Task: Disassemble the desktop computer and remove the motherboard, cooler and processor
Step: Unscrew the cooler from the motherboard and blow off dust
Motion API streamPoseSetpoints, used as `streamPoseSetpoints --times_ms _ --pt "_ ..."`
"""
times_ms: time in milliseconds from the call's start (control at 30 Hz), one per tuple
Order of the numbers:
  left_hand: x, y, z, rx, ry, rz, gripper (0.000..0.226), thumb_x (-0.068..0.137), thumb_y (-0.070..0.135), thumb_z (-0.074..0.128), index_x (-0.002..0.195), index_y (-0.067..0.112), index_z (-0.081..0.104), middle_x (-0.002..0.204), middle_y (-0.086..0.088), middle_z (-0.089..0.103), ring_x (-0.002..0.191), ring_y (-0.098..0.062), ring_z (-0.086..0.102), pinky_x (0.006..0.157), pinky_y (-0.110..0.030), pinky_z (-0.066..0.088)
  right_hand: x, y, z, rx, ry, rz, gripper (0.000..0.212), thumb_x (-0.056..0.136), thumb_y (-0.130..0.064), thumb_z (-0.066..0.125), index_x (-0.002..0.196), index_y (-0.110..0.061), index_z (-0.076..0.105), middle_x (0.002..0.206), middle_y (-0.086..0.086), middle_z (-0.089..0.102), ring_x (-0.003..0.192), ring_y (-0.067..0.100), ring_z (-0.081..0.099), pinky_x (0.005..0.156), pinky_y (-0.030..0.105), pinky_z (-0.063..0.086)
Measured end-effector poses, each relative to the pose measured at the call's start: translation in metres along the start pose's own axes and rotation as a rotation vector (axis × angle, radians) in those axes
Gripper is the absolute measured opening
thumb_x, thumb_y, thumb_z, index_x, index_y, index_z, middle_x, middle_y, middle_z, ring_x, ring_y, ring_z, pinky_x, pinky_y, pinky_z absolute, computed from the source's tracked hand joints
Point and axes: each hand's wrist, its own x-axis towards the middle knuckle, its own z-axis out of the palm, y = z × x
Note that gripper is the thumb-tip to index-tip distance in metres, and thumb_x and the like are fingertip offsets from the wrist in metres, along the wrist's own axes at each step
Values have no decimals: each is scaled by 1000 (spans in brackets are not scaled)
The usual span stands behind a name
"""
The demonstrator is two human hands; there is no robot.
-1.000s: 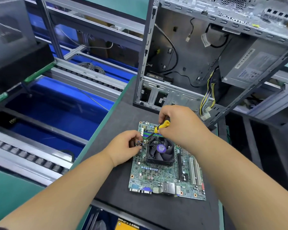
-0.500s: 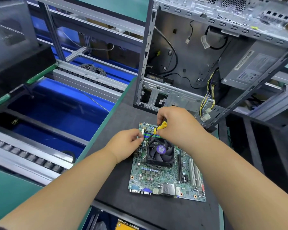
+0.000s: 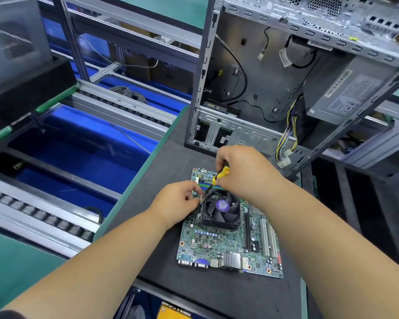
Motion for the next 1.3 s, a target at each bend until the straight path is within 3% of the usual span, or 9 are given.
streamPoseSetpoints --times_ms 100,233,467,567,633,767,967,1167,1300 --pt "0 -3 1 -16 25 13 15 87 24 67 82 36 61 52 9 53 48 -6 42 60 -26 43 3 -4 -2 -25 -26 -14 19 75 -16 72 80 -28 58 82 -7 56 76 16 54 51 22 34" --pt "-1 -4 2 -23 37 27 8 88 27 68 86 34 63 55 5 52 52 -9 43 64 -30 46 5 -5 -1 68 -6 -19 20 80 -38 74 73 -27 59 71 -9 57 65 4 49 51 24 32" --pt "-2 -6 3 -4 53 71 9 89 28 66 88 34 60 56 4 53 55 -14 47 63 -34 47 3 1 23 289 157 7 18 80 -41 74 85 -29 61 77 -7 62 74 5 54 60 27 40" --pt "-2 -8 5 14 66 102 8 90 29 65 92 34 60 57 3 54 54 -17 48 62 -35 47 0 1 41 734 114 54 11 90 -27 64 85 -30 54 78 -8 66 81 10 64 77 36 52" --pt "-2 -10 6 26 67 120 9 91 29 65 92 35 59 56 3 52 55 -19 49 63 -36 48 4 0 52 1062 127 41 11 90 -27 56 82 -23 50 69 -6 56 74 16 58 80 40 46" --pt "0 -16 10 -4 86 146 14 91 26 65 90 38 57 55 7 45 53 -10 39 62 -37 47 18 -5 65 1417 163 9 42 93 -51 39 73 -15 45 58 -3 41 60 19 35 68 36 32" --pt "3 -25 15 -2 114 206 15 92 27 63 94 38 55 57 8 45 54 -8 39 57 -31 43 28 -2 77 1563 273 -73 34 90 -24 37 57 -15 39 46 -2 28 48 16 21 50 30 21" --pt "4 -27 16 -27 127 239 15 90 24 66 94 36 57 62 3 51 59 -9 44 62 -30 44 39 0 67 1602 41 -123 30 79 -17 34 49 -16 35 42 -1 22 43 10 15 48 26 11" --pt "5 -24 14 -21 168 337 7 86 15 70 90 15 65 83 6 60 82 -11 54 79 -20 44 42 0 60 1578 -202 -238 28 75 -14 31 48 -16 37 44 -3 22 44 9 15 47 24 12"
